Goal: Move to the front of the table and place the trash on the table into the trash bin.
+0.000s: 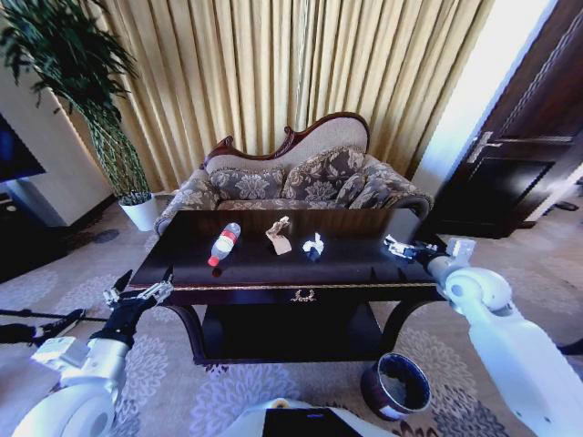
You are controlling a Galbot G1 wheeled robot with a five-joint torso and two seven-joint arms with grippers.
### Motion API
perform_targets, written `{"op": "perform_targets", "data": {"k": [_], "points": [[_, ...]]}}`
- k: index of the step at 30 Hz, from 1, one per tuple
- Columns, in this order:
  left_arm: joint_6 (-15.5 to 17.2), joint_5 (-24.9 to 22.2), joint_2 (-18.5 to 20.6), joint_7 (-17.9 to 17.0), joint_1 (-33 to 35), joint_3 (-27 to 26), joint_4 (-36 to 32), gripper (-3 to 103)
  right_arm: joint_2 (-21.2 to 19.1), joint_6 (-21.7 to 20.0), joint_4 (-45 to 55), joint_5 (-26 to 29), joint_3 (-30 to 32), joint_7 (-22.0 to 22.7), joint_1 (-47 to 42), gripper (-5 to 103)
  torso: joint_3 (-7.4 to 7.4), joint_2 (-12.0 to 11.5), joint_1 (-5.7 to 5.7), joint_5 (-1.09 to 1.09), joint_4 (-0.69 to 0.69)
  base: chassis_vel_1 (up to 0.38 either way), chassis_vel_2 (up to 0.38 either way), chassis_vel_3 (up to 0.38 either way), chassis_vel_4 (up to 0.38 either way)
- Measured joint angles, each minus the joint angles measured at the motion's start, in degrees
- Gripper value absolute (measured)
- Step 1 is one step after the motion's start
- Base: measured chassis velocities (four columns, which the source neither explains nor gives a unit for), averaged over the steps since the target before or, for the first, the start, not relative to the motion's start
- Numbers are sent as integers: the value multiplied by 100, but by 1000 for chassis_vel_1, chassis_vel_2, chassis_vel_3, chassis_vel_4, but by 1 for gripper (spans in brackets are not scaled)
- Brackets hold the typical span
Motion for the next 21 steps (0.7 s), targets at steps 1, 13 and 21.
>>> {"op": "perform_targets", "data": {"k": [1,13,21], "points": [[4,5,-13,0,0,-3,0,100,-22,-66,-38,28,-8,-1,56,100,0,0,0,0,0,0,0,0,0],[7,22,-56,41,-4,32,0,100,-113,-165,-309,16,-149,5,229,100,0,0,0,0,0,0,0,0,0],[-12,109,-82,87,4,143,0,100,34,-157,-641,-202,-377,0,459,100,0,0,0,0,0,0,0,0,0]]}}
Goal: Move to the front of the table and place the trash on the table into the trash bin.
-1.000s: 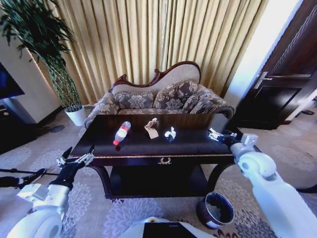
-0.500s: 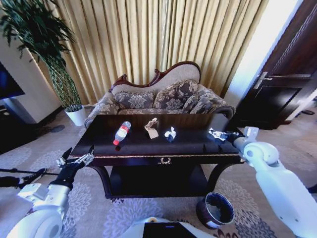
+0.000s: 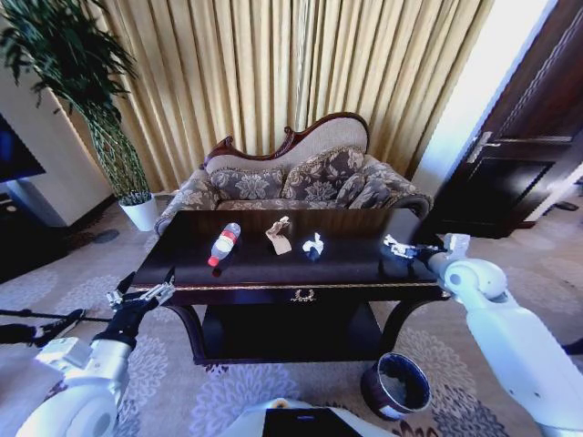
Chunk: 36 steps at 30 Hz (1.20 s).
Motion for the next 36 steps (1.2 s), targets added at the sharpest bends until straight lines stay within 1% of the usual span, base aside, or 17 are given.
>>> {"op": "perform_targets", "data": {"k": [3,6,13,14,15,16,19,21,24,25,28,30,33,34,35,36], "points": [[-5,20,-8,22,-2,17,0,100,13,3,-74,-45,-41,-1,59,100,0,0,0,0,0,0,0,0,0],[-8,28,-39,162,5,19,0,100,50,8,-167,-115,-77,-3,95,100,0,0,0,0,0,0,0,0,0],[-12,30,-27,191,-4,27,0,100,94,15,-299,-204,-108,-9,133,100,0,0,0,0,0,0,0,0,0],[-13,28,-22,191,-4,22,0,100,94,16,-318,-212,-110,-10,143,103,0,0,0,0,0,0,0,0,0],[-13,28,-22,191,-4,22,0,100,94,16,-318,-212,-110,-10,143,103,0,0,0,0,0,0,0,0,0],[-13,26,-21,191,-4,19,0,100,94,17,-330,-224,-111,-10,151,100,0,0,0,0,0,0,0,0,0],[-14,24,-27,191,-8,19,0,100,94,21,-345,-263,-113,-13,151,85,0,0,0,0,0,0,0,0,0],[-15,23,-29,191,-13,22,0,100,94,24,-348,-275,-115,-14,148,85,0,0,0,0,0,0,0,0,0],[-30,12,-32,186,-30,28,0,100,112,41,-351,-312,-119,-16,144,69,0,0,0,0,0,0,0,0,0],[-30,12,-32,186,-30,28,0,100,112,41,-351,-312,-119,-16,144,69,0,0,0,0,0,0,0,0,0],[-53,-18,-37,180,-23,7,0,100,147,62,-358,-354,-118,-19,124,52,0,0,0,-1,0,0,0,0,0],[-60,-22,-37,177,-21,0,0,100,151,69,-357,-362,-117,-20,112,52,0,0,0,-1,0,0,0,0,0],[-69,-33,-39,176,-17,-12,0,100,158,84,-358,-380,-113,-20,94,36,0,0,0,-1,0,0,0,0,0],[-69,-33,-39,176,-17,-12,0,100,158,84,-358,-380,-113,-20,94,36,0,0,0,-1,0,0,0,0,0],[-70,-38,-42,176,-16,-13,0,100,158,88,-358,-383,-110,-20,92,30,0,0,0,-1,0,0,0,0,0],[-71,-40,-46,176,-16,-13,0,100,158,92,-358,-384,-105,-20,89,30,0,0,0,-1,0,0,0,0,0]]}}
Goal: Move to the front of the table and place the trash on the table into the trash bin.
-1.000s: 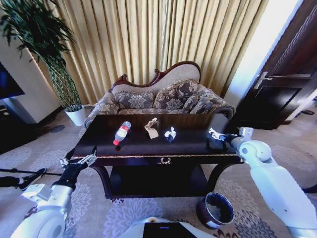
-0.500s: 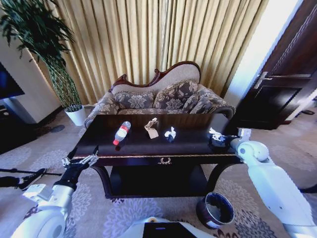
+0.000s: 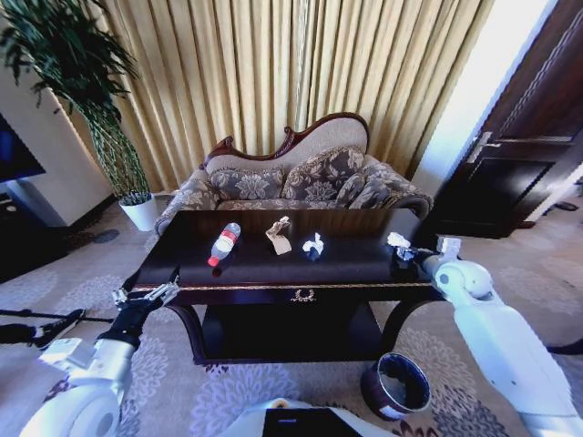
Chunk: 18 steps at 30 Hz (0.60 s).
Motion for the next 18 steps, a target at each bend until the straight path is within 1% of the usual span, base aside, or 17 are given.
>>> {"op": "perform_targets", "data": {"k": [1,2,3,5,6,7,11,13,14,16,17,18], "points": [[-1,-1,-9,0,0,1,0,100,-3,6,0,0,6,0,-6,20,0,0,0,0,0,0,0,0,0],[-2,-2,-13,0,0,1,0,100,-7,10,0,0,10,0,-10,20,0,0,0,0,0,0,0,0,0],[-3,-2,-17,0,0,2,0,100,-13,19,0,0,14,0,-16,14,0,0,0,0,0,0,0,0,0],[-5,-3,-19,0,1,2,0,100,-16,26,0,0,15,0,-20,14,0,0,0,0,0,0,0,0,0],[-6,-3,-20,0,3,2,0,100,-24,51,0,0,18,0,-32,10,0,0,0,1,-1,0,0,0,0],[-7,-5,-22,0,5,2,0,100,-25,73,0,0,25,0,-44,2,0,0,0,1,-1,0,0,0,0],[-7,-45,-27,-2,12,-7,0,100,-26,118,3,-11,49,0,-83,1,0,0,0,1,-1,0,0,0,0],[-7,-73,-28,-5,12,-12,0,100,-26,275,16,-6,65,-16,-126,0,0,0,0,1,-1,0,0,0,0],[-7,-73,-28,-5,12,-12,0,100,-26,275,16,-6,65,-16,-126,0,0,0,0,1,-1,0,0,0,0],[-7,-81,-26,-11,4,-12,0,100,-17,566,47,3,107,-171,-189,0,0,0,0,1,0,0,0,0,0],[-7,-83,-24,-15,-3,-12,0,100,5,892,124,3,172,-287,-289,0,0,0,0,1,0,0,0,0,0],[-7,-83,-24,-15,-3,-12,0,100,5,892,124,3,172,-287,-289,0,0,0,0,1,0,0,0,0,0]]}}
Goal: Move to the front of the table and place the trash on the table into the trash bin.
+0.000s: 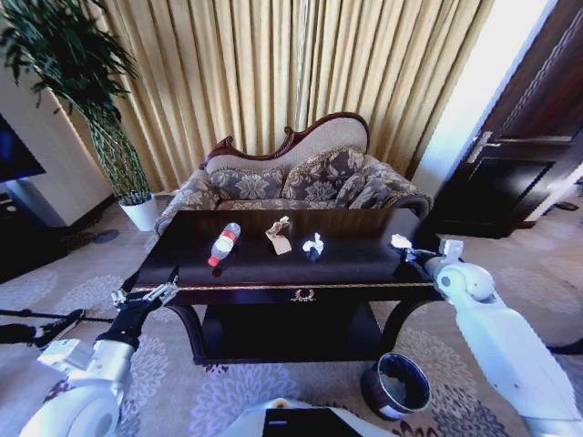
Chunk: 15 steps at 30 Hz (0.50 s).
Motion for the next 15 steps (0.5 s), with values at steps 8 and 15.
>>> {"op": "perform_targets", "data": {"k": [8,15], "points": [[-22,-15,-24,-51,-26,-12,0,100,358,1225,1098,-58,443,-269,-793,0,0,0,0,-1,-1,0,0,0,0],[-30,-125,-39,-85,1,-126,0,100,843,1471,2347,-228,561,-198,-1323,0,0,0,0,-1,0,0,0,0,0]]}}
